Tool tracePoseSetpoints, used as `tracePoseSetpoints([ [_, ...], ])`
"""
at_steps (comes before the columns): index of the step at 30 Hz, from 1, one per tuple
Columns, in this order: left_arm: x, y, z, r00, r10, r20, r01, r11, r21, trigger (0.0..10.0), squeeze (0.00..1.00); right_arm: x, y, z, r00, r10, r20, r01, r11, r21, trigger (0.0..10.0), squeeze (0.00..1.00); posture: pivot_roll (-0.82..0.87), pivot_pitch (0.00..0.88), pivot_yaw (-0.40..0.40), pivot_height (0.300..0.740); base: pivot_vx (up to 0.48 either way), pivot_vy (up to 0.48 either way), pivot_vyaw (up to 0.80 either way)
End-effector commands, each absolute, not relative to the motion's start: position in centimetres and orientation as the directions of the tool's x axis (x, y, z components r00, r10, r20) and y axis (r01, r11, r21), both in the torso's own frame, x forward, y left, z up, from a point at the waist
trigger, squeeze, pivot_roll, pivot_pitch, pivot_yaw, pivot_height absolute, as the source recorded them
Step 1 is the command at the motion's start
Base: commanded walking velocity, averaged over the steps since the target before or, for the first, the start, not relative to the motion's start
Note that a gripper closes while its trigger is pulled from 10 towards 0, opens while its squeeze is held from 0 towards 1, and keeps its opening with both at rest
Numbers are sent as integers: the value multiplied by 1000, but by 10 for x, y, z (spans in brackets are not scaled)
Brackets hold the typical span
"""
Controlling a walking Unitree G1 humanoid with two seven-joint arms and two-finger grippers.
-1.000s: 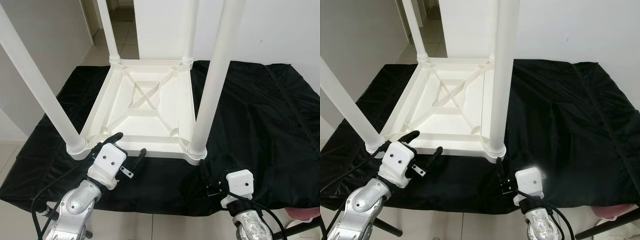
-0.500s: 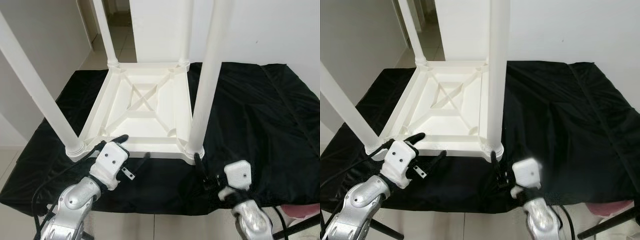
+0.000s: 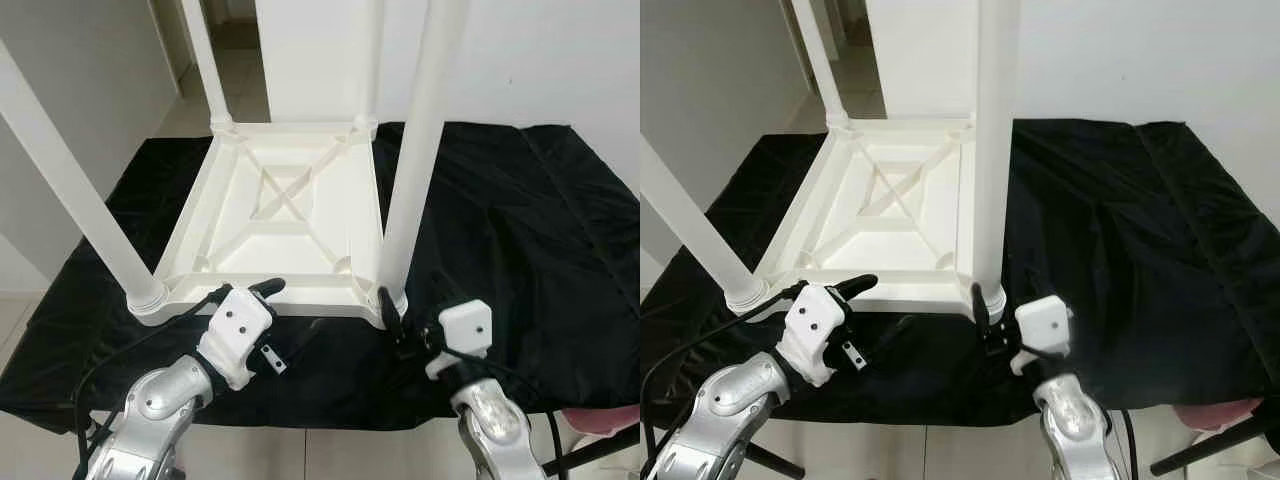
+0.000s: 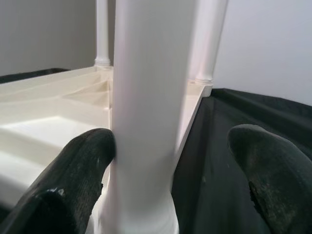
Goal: Building children table
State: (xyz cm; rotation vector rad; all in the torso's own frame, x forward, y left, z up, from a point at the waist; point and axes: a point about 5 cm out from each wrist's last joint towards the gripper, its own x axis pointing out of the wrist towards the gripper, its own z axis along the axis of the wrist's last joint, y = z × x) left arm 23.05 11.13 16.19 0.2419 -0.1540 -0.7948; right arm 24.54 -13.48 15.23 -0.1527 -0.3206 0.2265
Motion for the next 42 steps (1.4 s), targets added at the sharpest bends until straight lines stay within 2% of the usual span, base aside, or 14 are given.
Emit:
tracePoseSetpoints([
  [1,231,109,165,675,-737,33,700,655,285,10000,0,259,-125,161,924,218,313,-174,971,-163,10000,0,-58,61,85,740,0,0,0],
  [21,233,107,166,675,-738,18,705,652,279,10000,0,284,-95,187,922,169,347,-138,984,-111,10000,0,-51,60,76,740,0,0,0],
  [23,232,106,165,674,-738,13,707,651,276,10000,0,283,-92,192,918,176,356,-139,982,-128,0,0,-56,65,65,740,0,0,0],
  [26,231,104,165,675,-738,14,708,653,270,10000,0,282,-92,194,916,177,359,-133,981,-143,0,0,-56,60,61,740,0,0,0],
  [27,230,103,164,674,-738,15,709,652,269,10000,0,282,-92,194,918,172,359,-127,981,-145,8588,0,-54,52,57,740,0,0,0],
  [28,230,103,164,674,-738,15,709,652,269,10000,0,282,-92,194,918,172,359,-127,981,-145,8588,0,-54,52,57,740,0,0,0],
  [29,230,102,164,674,-739,15,709,652,267,10000,0,282,-92,195,919,165,358,-120,982,-144,10000,0,-53,50,55,740,0,0,0],
  [36,230,102,163,669,-743,14,713,647,270,10000,0,281,-88,196,920,162,356,-115,982,-150,10000,0,-53,34,47,740,0,0,0],
  [37,230,102,163,667,-744,14,714,646,269,10000,0,280,-86,195,924,159,349,-111,982,-153,3412,0,-54,26,47,740,0,0,0],
  [38,230,102,163,667,-744,14,714,646,269,10000,0,280,-86,195,924,159,349,-111,982,-153,3412,0,-54,26,47,740,0,0,0],
  [39,230,101,163,667,-745,15,715,645,270,10000,0,280,-86,194,925,159,344,-114,982,-149,0,0,-54,26,47,740,0,0,0],
  [40,230,101,163,667,-745,15,715,645,270,10000,0,280,-86,194,925,159,344,-114,982,-149,0,0,-54,26,47,740,0,0,0],
  [41,230,100,163,665,-747,15,717,643,269,10000,0,279,-85,193,928,155,340,-110,983,-147,6627,0,-54,15,46,740,0,0,0],
  [42,230,100,163,663,-749,15,718,641,270,10000,0,279,-84,193,929,151,339,-109,984,-141,10000,0,-54,15,46,740,0,0,0],
])
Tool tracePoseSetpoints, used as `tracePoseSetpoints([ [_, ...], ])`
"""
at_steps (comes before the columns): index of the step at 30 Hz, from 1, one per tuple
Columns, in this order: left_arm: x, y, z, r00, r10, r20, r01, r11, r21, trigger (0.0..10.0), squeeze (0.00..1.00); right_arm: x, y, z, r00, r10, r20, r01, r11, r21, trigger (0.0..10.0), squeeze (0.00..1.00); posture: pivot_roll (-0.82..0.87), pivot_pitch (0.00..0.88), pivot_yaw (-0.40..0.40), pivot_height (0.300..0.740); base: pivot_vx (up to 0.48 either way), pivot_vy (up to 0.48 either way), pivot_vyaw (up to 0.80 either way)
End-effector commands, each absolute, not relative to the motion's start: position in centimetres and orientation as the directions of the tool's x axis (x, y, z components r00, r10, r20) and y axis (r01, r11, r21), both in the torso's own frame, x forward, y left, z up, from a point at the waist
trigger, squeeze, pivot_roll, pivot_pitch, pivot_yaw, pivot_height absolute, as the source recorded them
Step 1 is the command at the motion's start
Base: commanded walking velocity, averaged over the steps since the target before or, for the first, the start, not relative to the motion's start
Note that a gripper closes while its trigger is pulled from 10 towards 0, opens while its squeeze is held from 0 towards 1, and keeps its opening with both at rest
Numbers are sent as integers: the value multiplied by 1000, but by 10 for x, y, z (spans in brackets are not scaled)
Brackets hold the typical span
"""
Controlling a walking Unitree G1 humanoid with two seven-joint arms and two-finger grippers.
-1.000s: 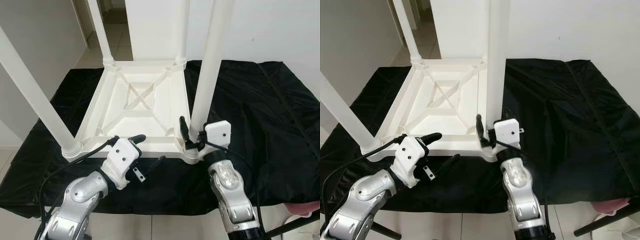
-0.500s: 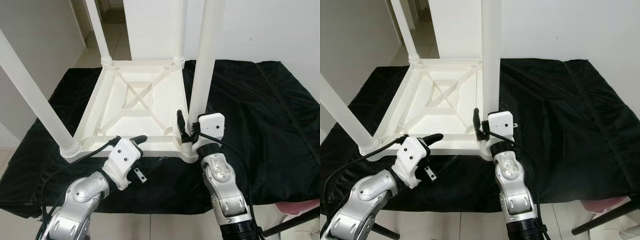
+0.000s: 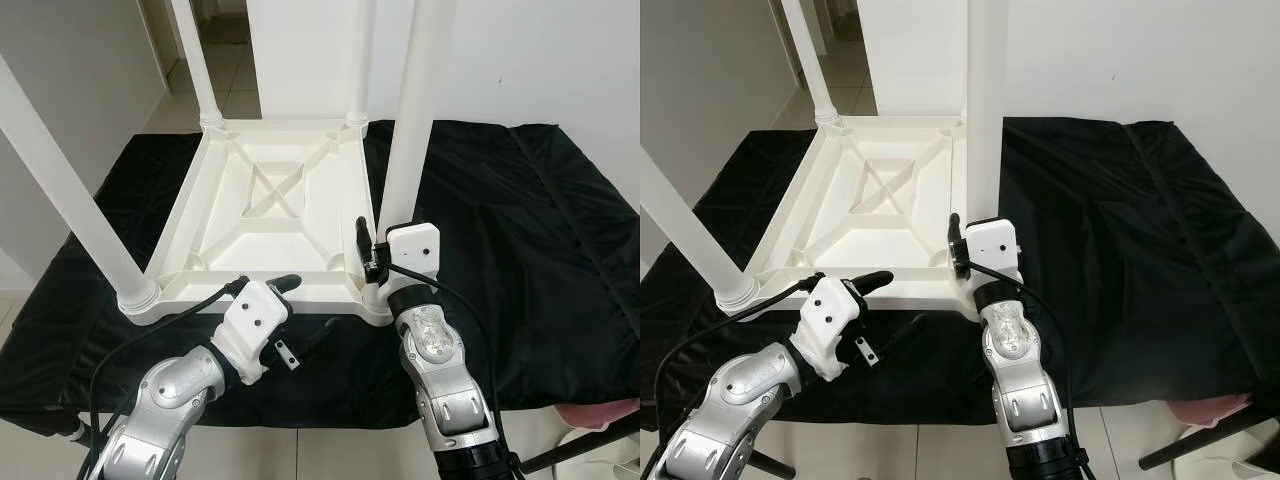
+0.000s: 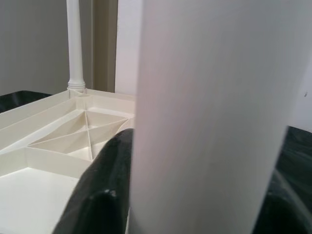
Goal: Building children table
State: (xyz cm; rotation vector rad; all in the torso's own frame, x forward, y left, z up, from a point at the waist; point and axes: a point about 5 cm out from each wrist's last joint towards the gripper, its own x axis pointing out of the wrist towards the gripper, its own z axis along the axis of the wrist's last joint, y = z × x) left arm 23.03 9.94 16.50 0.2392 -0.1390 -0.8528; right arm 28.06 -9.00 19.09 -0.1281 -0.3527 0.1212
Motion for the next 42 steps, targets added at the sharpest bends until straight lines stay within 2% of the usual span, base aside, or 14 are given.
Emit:
tracePoseSetpoints([
  [1,230,99,162,662,-750,15,719,640,271,10000,0,279,-84,193,930,149,336,-110,985,-134,10000,0,-54,15,46,740,0,0,0],
  [16,232,100,164,660,-751,12,719,636,280,10000,0,283,-78,192,951,85,297,-76,996,-39,10000,0,-52,17,64,740,0,0,0],
  [20,234,100,165,658,-753,11,719,633,287,10000,0,288,-77,191,966,47,255,-75,992,100,10000,0,-52,17,68,740,0,0,0],
  [22,234,100,165,658,-753,11,719,633,287,10000,0,288,-77,191,966,47,255,-75,992,100,10000,0,-52,17,68,740,0,0,0],
  [23,234,99,165,653,-757,9,725,629,280,10000,0,290,-78,190,971,35,235,-75,984,163,10000,0,-53,17,71,740,0,0,0],
  [24,234,99,165,653,-757,9,725,629,280,10000,0,290,-78,190,971,35,235,-75,984,163,10000,0,-53,17,71,740,0,0,0],
  [25,234,97,164,646,-763,7,733,623,274,10000,0,294,-78,188,978,25,206,-79,962,262,10000,0,-58,21,73,740,0,0,0],
  [26,234,97,164,646,-763,7,733,623,274,10000,0,294,-78,188,978,25,206,-79,962,262,10000,0,-58,21,73,740,0,0,0],
  [27,234,90,164,629,-777,8,746,607,273,10000,0,302,-81,184,987,11,158,-81,892,444,10000,0,-58,23,72,740,0,0,0],
  [29,234,90,164,629,-777,8,746,607,273,10000,0,302,-81,184,987,11,158,-81,892,444,10000,0,-58,23,72,740,0,0,0],
  [33,233,84,165,619,-785,13,756,600,263,10000,0,308,-86,181,989,18,144,-96,827,555,10000,0,-60,21,73,740,0,0,0],
  [36,233,82,165,613,-790,10,761,594,262,10000,0,310,-86,180,990,32,137,-107,803,586,10000,0,-59,23,75,740,0,0,0],
  [40,231,77,164,594,-805,0,780,576,247,10000,0,315,-90,173,993,54,104,-113,661,742,10000,0,-61,22,76,740,0,0,0],
  [42,231,76,163,590,-807,-2,783,572,244,10000,0,315,-92,172,994,51,100,-109,648,754,10000,0,-61,22,76,740,0,0,0],
])
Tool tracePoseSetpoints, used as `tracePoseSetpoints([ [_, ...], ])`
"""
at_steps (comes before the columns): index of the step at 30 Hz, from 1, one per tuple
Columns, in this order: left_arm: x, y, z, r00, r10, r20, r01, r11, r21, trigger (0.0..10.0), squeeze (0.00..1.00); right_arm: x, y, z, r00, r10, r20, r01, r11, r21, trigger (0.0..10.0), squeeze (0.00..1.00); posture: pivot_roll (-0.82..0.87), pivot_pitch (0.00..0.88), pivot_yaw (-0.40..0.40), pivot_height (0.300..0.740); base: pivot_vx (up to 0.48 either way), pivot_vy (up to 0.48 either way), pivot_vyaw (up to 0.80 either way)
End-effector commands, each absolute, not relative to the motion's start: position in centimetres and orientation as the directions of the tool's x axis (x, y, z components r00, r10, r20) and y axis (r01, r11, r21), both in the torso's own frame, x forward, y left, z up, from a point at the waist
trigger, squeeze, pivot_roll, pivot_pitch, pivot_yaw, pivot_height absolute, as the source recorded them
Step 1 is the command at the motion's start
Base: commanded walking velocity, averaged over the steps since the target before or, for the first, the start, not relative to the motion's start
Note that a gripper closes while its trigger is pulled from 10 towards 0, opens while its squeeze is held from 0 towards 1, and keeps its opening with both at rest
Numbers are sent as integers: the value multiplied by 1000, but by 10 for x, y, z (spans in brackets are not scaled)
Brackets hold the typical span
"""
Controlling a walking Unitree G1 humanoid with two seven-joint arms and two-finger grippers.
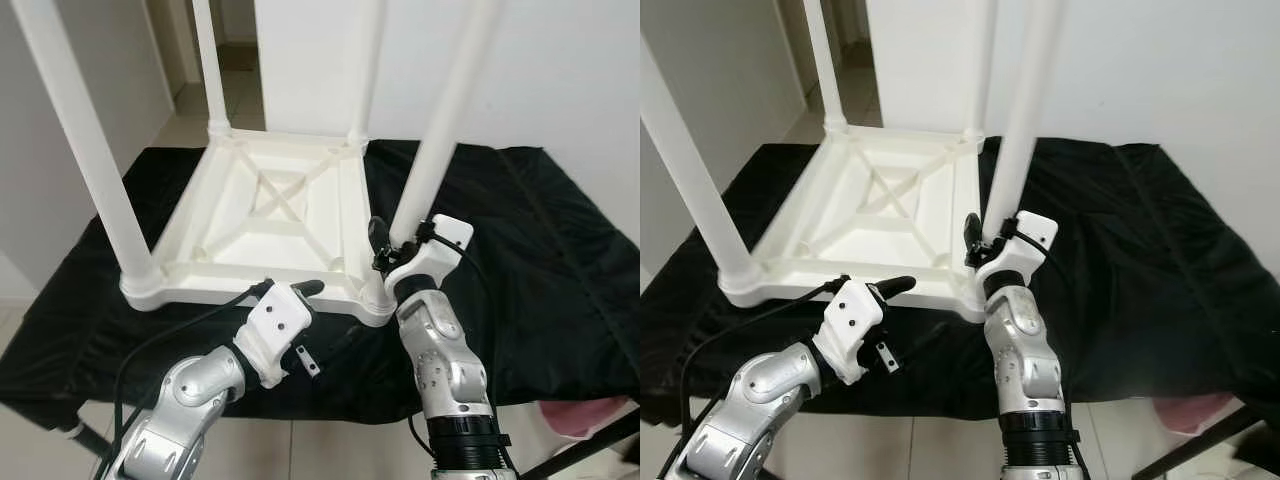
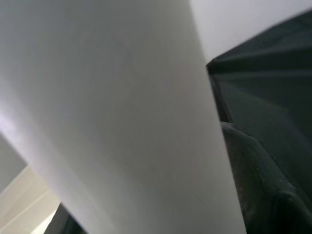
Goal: Building children table
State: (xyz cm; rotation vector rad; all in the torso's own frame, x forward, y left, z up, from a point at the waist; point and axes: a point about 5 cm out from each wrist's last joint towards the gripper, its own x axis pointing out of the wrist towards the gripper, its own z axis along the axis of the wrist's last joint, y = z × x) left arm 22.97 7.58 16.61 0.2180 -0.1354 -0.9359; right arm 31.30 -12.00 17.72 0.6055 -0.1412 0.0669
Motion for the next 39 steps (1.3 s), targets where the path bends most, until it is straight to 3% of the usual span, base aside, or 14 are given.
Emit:
tracePoseSetpoints([
  [1,231,76,163,590,-807,-2,783,572,244,10000,0,315,-92,172,994,51,100,-109,648,754,10000,0,-61,22,76,740,0,0,0],
  [6,229,75,162,579,-815,-11,793,561,238,10000,0,316,-93,170,992,70,108,-128,538,833,10000,0,-65,25,79,740,0,0,0],
  [7,229,74,162,575,-818,-15,797,556,235,10000,0,314,-95,163,992,76,98,-120,406,906,10000,0,-69,30,81,740,0,0,0],
  [8,229,74,162,575,-818,-15,797,556,235,10000,0,314,-95,163,992,76,98,-120,406,906,10000,0,-69,30,81,740,0,0,0],
  [10,229,73,161,571,-821,-19,801,552,230,10000,0,312,-105,139,998,52,45,-51,122,991,10000,0,-73,38,86,740,0,0,0],
  [11,229,73,161,571,-821,-19,801,552,230,10000,0,312,-105,139,998,52,45,-51,122,991,10000,0,-73,38,86,740,0,0,0],
  [13,228,72,160,569,-822,-21,803,551,226,10000,0,309,-113,121,1000,12,-1,1,-28,1000,10000,0,-74,41,87,740,0,0,0],
  [15,228,72,160,569,-822,-22,805,550,223,10000,0,308,-118,112,1000,-5,-30,29,-80,996,10000,0,-74,41,87,740,0,0,0],
  [21,228,72,158,570,-821,-32,806,551,216,10000,0,303,-130,79,992,-27,-120,116,-123,986,10000,0,-77,49,96,740,0,0,0],
  [33,227,71,158,569,-821,-42,806,548,223,10000,0,301,-127,80,995,30,-96,99,-82,992,10000,0,-64,57,87,740,0,0,0],
  [34,227,73,158,576,-816,-46,802,554,223,10000,0,292,-132,82,996,30,-85,86,-49,995,10000,1000,-55,70,84,740,0,0,0],
  [39,225,75,158,584,-810,-49,797,561,222,10000,0,279,-142,83,997,12,-77,77,-12,997,10000,1000,-53,76,83,740,0,0,0],
])
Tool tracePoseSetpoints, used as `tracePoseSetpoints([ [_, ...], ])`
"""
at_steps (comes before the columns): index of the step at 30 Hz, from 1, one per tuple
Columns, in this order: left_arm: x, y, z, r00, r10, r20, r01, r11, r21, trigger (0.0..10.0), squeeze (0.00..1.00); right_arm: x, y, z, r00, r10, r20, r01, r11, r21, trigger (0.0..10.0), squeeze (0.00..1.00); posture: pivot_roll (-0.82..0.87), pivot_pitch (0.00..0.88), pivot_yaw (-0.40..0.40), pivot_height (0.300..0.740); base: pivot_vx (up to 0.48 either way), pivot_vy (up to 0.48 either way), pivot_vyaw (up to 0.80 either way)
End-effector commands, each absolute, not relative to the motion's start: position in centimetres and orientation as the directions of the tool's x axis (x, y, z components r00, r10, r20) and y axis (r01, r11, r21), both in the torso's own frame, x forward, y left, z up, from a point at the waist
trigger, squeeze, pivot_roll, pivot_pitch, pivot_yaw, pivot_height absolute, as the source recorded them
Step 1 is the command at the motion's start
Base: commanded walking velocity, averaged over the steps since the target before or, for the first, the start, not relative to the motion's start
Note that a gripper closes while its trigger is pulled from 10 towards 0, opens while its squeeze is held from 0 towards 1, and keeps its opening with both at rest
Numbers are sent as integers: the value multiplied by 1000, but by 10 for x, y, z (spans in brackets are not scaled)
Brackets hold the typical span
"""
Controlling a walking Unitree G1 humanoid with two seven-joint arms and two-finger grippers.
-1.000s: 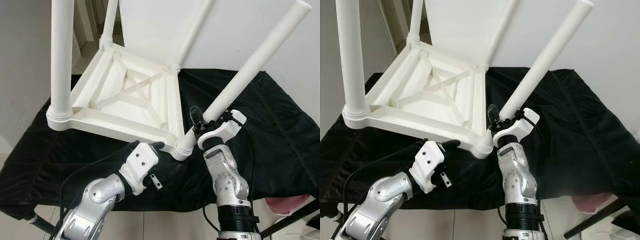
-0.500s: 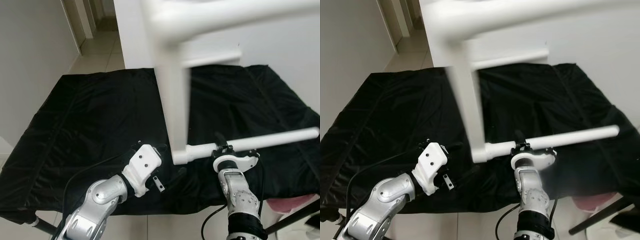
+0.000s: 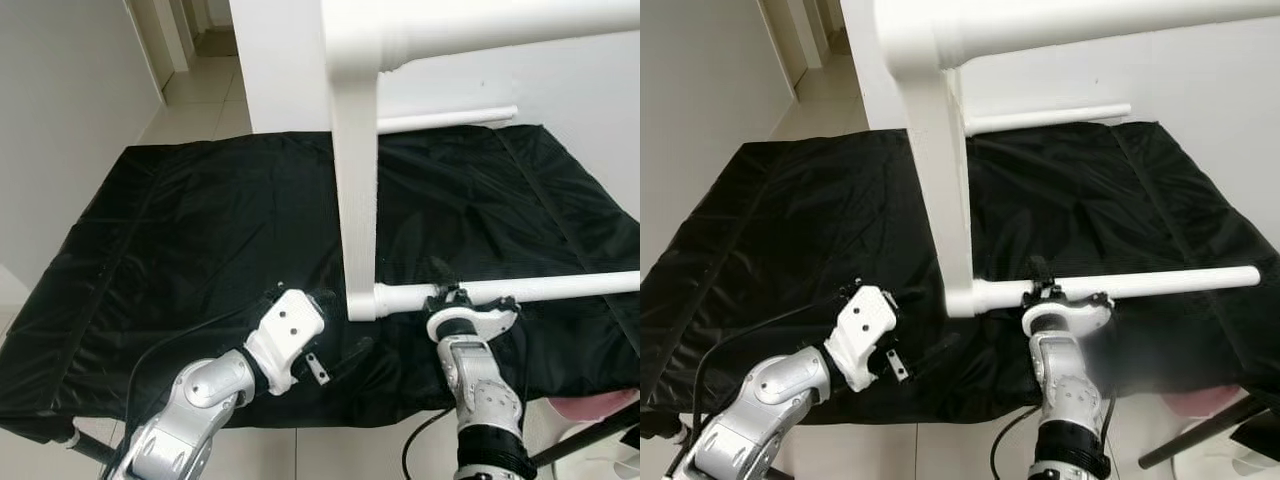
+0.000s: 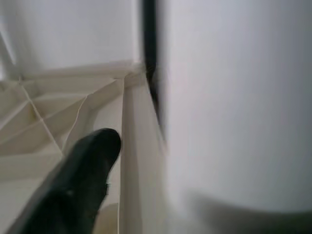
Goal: Building children table
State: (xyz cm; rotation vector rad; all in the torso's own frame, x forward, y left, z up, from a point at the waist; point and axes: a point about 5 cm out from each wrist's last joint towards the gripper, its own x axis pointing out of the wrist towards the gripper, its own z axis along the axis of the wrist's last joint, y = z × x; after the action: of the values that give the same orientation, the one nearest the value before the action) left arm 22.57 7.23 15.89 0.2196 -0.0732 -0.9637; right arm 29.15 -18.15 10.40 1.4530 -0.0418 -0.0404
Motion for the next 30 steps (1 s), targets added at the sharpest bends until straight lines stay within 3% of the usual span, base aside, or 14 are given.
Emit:
tracePoseSetpoints([
  [1,224,76,158,588,-807,-52,795,565,220,10000,0,271,-150,82,996,-10,-90,90,10,996,10000,1000,-51,80,83,740,0,0,0],
  [5,222,78,157,593,-803,-61,793,570,214,10000,0,255,-167,77,992,-47,-115,116,13,993,10000,1000,-50,87,85,740,0,0,0],
  [6,220,81,156,599,-798,-66,790,575,212,10000,0,238,-178,74,990,-66,-123,123,6,992,10000,0,-54,91,88,740,0,0,0],
  [12,219,82,156,601,-796,-70,789,577,211,10000,0,217,-186,68,985,-76,-153,156,35,987,10000,0,-61,98,93,740,0,0,0],
  [15,219,85,156,603,-794,-80,788,577,215,10000,0,186,-197,57,973,-96,-209,215,57,975,10000,0,-66,112,104,740,0,0,0],
  [23,218,89,156,602,-793,-95,790,574,218,10000,0,162,-203,63,986,-89,-138,145,79,986,10000,0,-78,129,124,740,0,0,0],
  [26,219,89,155,598,-795,-101,793,568,217,10000,0,147,-203,62,996,-39,-79,84,143,986,10000,0,-83,133,134,740,0,0,0],
  [30,220,89,156,595,-797,-103,796,566,216,10000,0,137,-204,56,998,-15,-62,64,164,984,10000,0,-82,137,138,740,0,0,0],
])
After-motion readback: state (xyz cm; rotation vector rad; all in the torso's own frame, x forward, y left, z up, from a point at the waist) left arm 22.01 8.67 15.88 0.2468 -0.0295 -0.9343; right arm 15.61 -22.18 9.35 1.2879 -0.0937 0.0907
